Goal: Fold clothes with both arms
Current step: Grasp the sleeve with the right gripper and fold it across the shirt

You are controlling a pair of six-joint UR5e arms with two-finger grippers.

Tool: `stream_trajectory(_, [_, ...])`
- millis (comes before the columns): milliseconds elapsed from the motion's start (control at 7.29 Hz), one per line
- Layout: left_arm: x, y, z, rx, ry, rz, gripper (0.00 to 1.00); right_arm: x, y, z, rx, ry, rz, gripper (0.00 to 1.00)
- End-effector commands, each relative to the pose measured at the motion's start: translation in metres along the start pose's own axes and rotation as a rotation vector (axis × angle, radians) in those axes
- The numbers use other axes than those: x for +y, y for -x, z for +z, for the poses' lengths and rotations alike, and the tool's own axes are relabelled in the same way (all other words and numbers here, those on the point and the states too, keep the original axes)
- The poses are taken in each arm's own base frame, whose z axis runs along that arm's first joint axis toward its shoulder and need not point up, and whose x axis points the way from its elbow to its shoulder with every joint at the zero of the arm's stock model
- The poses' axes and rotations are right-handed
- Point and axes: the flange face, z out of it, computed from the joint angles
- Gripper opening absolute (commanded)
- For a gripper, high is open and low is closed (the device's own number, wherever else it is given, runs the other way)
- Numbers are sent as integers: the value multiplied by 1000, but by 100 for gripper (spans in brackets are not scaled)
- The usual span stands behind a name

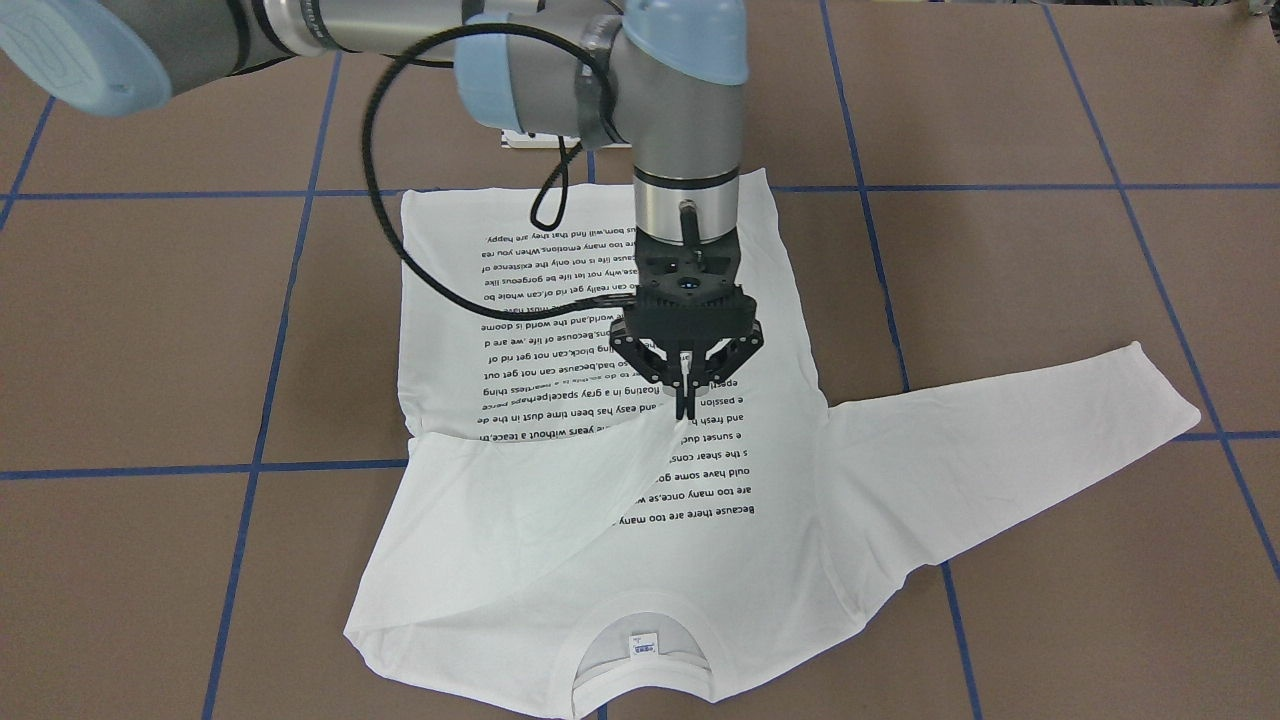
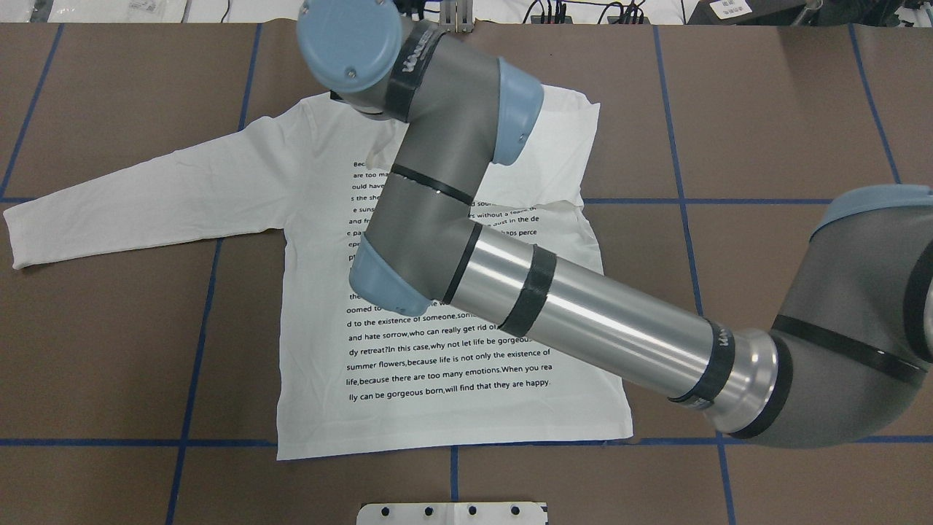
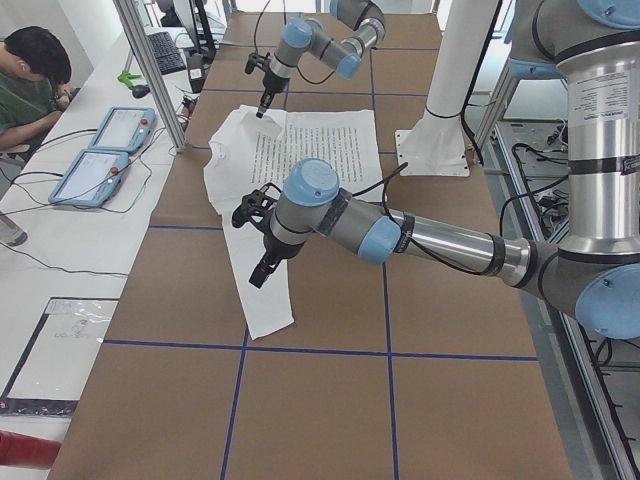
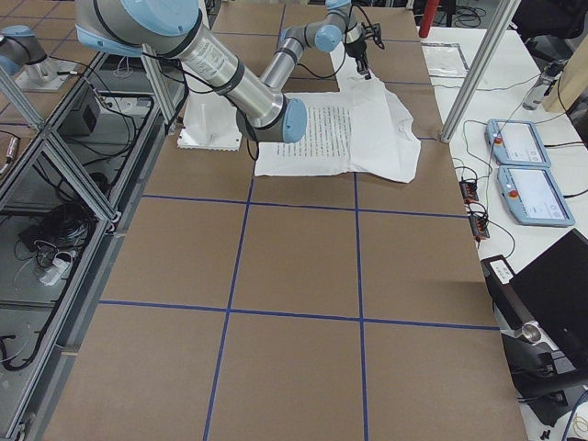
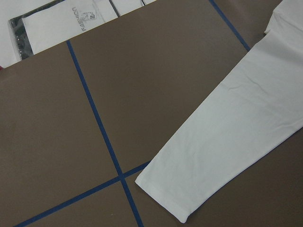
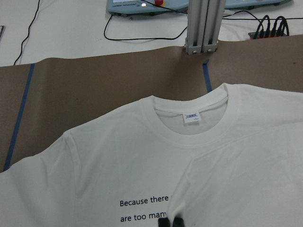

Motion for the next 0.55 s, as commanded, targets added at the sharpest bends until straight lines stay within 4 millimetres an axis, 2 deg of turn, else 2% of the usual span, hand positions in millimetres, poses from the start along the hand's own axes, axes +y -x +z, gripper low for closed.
stream_trajectory(0, [1,0,1,1,2,-2,100,64,44,19,-21,-18,25,13])
stream_trajectory(137, [1,0,1,1,2,-2,100,69,61,28,7,-10,28,58])
stream_trajectory(274, [6,1,1,2,7,-8,100,66,66,28,15,-30,74,100])
stream_trajectory(411, [8,1,2,2,10,-10,100,64,69,25,10,-28,84,100])
